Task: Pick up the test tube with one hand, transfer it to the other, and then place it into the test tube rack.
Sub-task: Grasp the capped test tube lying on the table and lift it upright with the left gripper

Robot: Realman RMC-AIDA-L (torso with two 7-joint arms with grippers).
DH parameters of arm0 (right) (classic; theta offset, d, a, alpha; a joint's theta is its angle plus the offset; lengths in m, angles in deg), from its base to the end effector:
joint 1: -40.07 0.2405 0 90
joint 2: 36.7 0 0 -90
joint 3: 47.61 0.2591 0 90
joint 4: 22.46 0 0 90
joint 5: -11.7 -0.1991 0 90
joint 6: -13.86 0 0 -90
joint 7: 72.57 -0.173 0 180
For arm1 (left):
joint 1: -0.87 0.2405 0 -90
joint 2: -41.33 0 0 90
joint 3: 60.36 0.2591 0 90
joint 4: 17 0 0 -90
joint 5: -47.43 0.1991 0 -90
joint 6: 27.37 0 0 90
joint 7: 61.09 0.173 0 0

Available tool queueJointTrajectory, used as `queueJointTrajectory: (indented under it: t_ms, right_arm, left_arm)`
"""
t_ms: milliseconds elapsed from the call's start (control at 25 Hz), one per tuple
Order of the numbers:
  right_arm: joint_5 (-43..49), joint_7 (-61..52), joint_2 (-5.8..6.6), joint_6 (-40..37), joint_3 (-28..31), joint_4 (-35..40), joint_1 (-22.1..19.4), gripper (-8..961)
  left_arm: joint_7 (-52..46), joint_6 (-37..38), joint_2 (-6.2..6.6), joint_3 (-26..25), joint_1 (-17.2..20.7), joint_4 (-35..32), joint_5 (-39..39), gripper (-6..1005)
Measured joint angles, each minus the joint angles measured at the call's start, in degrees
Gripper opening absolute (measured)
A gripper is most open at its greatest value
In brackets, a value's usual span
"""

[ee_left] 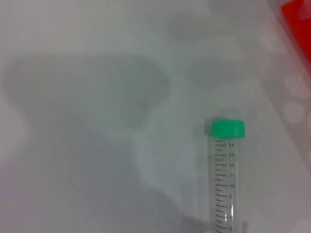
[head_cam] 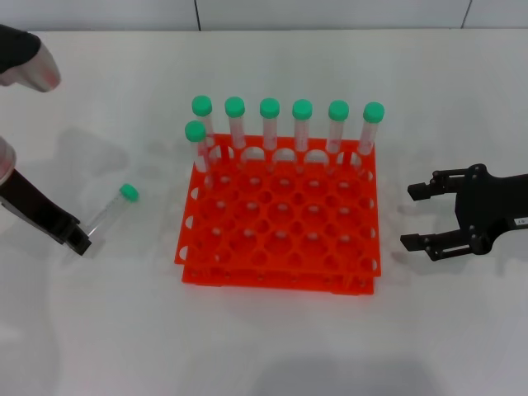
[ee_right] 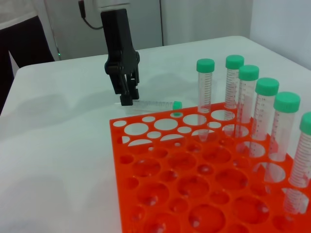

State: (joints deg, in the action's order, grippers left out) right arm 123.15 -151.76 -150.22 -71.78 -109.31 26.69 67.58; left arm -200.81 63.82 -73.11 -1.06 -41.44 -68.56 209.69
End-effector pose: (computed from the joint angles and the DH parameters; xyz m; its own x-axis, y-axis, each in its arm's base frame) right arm 0.2487 0.3338 -0.0151 0.9645 -0.1466 -0.2195 -0.1888 -0.9644 -0.1855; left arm -0.2897 0.3591 0.0119 0.4535 0.8418 -0.2928 0.6887 -0.5395 -0.4843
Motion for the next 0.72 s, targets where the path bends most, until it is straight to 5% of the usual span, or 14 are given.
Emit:
queueJointTrajectory:
  t_ms: [720]
  right_arm:
    - [0.7, -0.3, -0.28, 0.2, 0.0, 0.2, 0.1, 772]
  left_arm:
    - [-1.6, -1.7, 0.26, 2.8, -1.1, 2.7, -0.2, 251]
